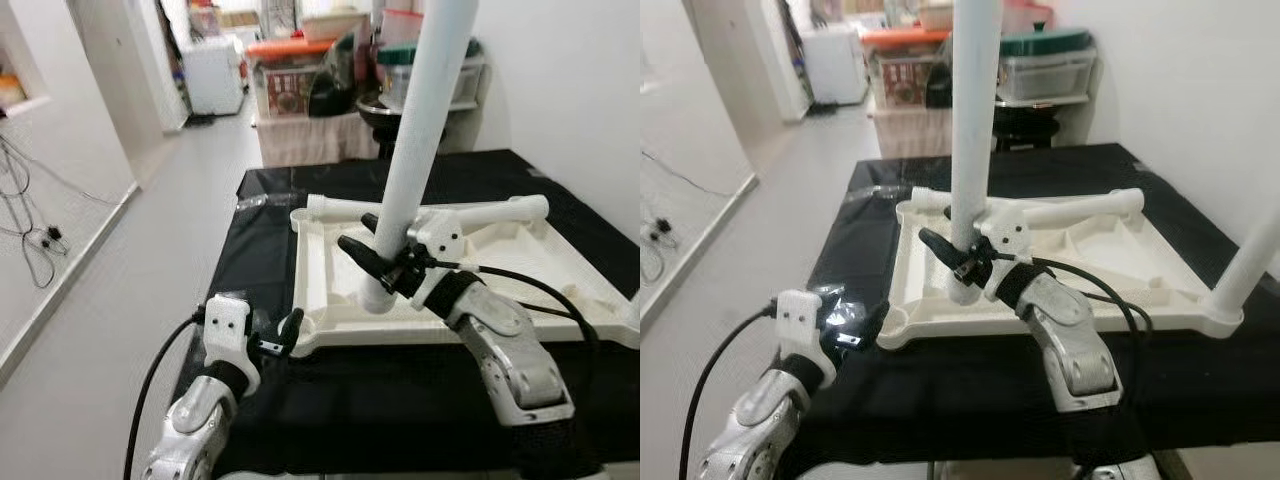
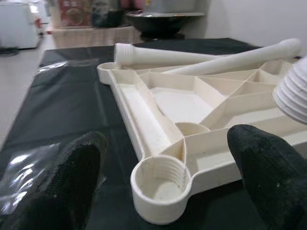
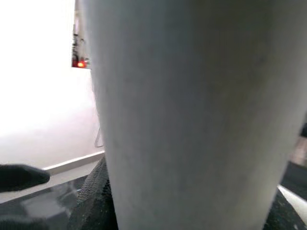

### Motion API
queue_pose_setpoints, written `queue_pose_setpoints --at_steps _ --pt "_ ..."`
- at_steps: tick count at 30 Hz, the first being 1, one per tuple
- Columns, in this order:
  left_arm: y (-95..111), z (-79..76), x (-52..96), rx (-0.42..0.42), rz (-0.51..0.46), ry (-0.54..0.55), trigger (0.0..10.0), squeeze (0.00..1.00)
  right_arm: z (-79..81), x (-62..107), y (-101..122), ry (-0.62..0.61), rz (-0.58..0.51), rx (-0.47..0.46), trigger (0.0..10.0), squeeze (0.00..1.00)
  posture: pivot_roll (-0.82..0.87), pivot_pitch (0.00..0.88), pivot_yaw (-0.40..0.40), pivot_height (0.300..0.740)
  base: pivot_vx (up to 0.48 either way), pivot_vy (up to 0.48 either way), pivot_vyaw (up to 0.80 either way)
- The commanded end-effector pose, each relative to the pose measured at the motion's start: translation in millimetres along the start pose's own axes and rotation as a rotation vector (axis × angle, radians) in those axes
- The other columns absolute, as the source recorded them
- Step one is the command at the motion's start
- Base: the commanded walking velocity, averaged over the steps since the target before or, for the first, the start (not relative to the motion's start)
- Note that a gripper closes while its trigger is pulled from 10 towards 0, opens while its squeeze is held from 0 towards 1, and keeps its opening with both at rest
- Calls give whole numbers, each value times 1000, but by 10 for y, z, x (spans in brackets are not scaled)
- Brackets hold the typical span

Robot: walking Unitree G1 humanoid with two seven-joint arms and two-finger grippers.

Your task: Building children table

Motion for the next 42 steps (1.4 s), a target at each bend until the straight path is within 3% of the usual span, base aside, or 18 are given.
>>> queue_pose_setpoints --at_steps 1,7,15,17,22,25,29,31,33,40,42 --pt "13 86 31 -16 10 35 10000 0 128 -49 55 61 -26 -16 10000 0 -43 46 59 740 0 0 800" --pt "7 74 88 -25 19 32 10000 0 202 -26 68 126 -24 -29 10000 0 -37 74 51 740 0 0 800" --pt "24 -6 173 -112 23 -4 10000 0 163 -116 63 105 -8 -50 10000 0 -18 114 39 740 0 0 0" --pt "17 -77 193 -142 35 -62 10000 0 153 -165 116 129 -31 -78 10000 0 -14 130 34 740 0 0 0" --pt "14 -120 205 -146 43 -98 10000 0 160 -196 152 171 -44 -85 10000 0 -14 134 33 740 0 0 0" --pt "4 -234 264 -142 71 -193 10000 0 108 -363 294 296 -108 -144 10000 0 -8 170 29 740 0 0 0" --pt "3 -241 270 -143 73 -196 10000 0 105 -373 301 304 -111 -148 10000 0 -8 170 29 740 0 0 0" --pt "4 -340 371 -180 96 -288 10000 0 134 -423 351 486 -127 -129 10000 0 15 245 21 740 0 0 0" --pt "5 -430 476 -220 118 -367 10000 0 100 -471 377 580 -121 -107 10000 0 22 271 19 740 0 0 0" --pt "20 -536 619 -249 145 -438 10000 0 54 -510 422 715 -112 -98 10000 0 36 332 19 740 0 0 0" --pt "30 -572 675 -255 153 -455 10000 0 17 -550 473 744 -134 -138 10000 0 39 353 16 740 0 0 0"
Point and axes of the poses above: a point about 5 cm out from each wrist's last joint towards the gripper, its own x axis pointing back from the gripper into the wrist, its own y axis along the axis of the wrist's last joint, z = x × y, the point moved 1 cm from there along -x, pointing out of the wrist towards the gripper, and after that the axes turned 11 degrees about x, right-handed, at the moved point
